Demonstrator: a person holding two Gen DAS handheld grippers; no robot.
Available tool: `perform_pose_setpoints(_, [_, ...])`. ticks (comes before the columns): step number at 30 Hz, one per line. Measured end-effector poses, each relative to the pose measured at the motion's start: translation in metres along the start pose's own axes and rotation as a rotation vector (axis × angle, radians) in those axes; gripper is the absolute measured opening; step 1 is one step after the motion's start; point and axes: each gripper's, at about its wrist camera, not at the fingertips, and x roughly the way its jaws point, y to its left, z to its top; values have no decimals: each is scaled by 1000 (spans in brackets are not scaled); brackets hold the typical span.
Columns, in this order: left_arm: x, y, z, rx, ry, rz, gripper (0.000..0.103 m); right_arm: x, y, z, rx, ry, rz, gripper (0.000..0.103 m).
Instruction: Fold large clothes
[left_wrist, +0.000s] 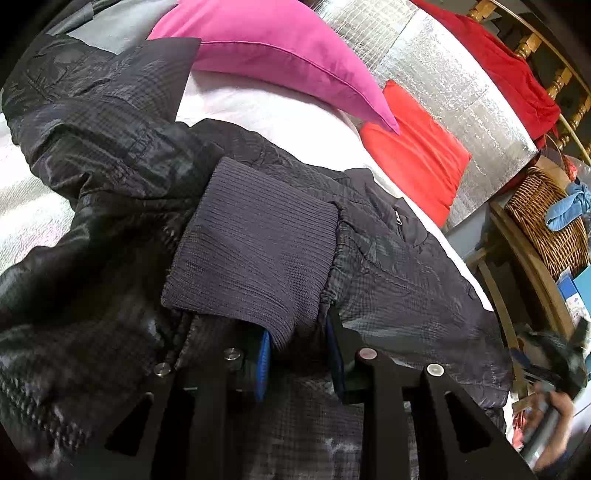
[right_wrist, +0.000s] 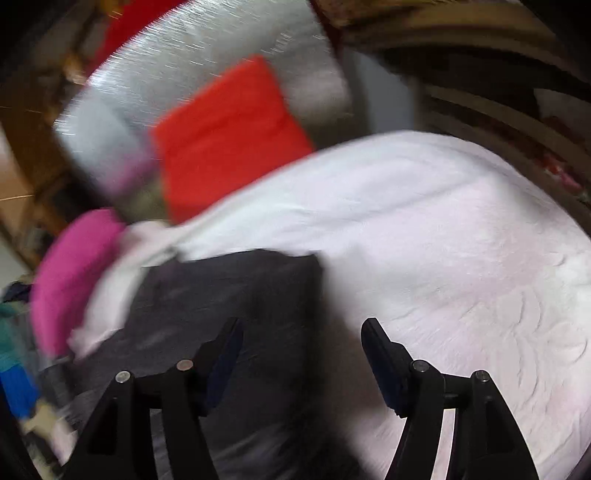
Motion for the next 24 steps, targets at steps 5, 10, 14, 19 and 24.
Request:
perform_pose_setpoints(5, [0,1,0,-3,0,-3,29,-15,12,-35,3,80,160,76])
perform_pose_setpoints(10, [0,2,0,-4,0,-11,32,21,-25,-55,100,158,69,67])
perform_pose_setpoints(14, [1,1,0,-2,1,-6,32,-12,-3,-49,43,73,84,74])
perform_pose_setpoints(19, [2,0,0,1,4,-12,34,17,-2,-69,3,141,18,88])
perform_pose_setpoints(24, [3,-3,2,14,7,-20,39,-29,31,-71,-54,16,8,88])
